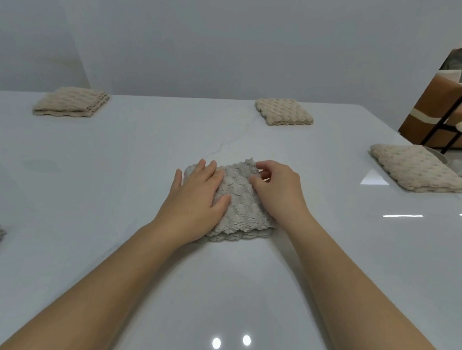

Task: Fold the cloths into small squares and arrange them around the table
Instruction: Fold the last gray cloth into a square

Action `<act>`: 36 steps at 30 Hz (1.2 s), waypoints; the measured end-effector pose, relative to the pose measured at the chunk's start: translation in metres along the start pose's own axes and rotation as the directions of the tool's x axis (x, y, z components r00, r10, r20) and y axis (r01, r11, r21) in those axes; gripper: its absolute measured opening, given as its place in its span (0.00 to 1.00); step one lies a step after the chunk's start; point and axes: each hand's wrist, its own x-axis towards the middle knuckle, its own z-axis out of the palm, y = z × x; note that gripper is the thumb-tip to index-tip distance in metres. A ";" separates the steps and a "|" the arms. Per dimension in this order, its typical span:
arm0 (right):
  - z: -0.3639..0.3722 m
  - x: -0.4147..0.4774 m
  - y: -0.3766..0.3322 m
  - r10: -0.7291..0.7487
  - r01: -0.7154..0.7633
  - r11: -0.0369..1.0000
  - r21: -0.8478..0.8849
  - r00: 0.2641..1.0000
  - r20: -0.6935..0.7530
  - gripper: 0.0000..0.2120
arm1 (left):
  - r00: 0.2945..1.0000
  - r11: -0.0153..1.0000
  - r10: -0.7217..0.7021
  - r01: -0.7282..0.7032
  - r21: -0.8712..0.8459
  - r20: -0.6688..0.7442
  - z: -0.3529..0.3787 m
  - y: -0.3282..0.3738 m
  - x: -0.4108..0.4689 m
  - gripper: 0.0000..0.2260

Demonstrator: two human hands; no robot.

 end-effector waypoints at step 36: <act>0.029 -0.021 -0.019 -0.073 0.278 0.857 -0.435 0.899 0.431 0.29 | 0.720 0.630 -0.180 0.608 -0.484 0.670 -0.062 -0.038 -0.014 0.12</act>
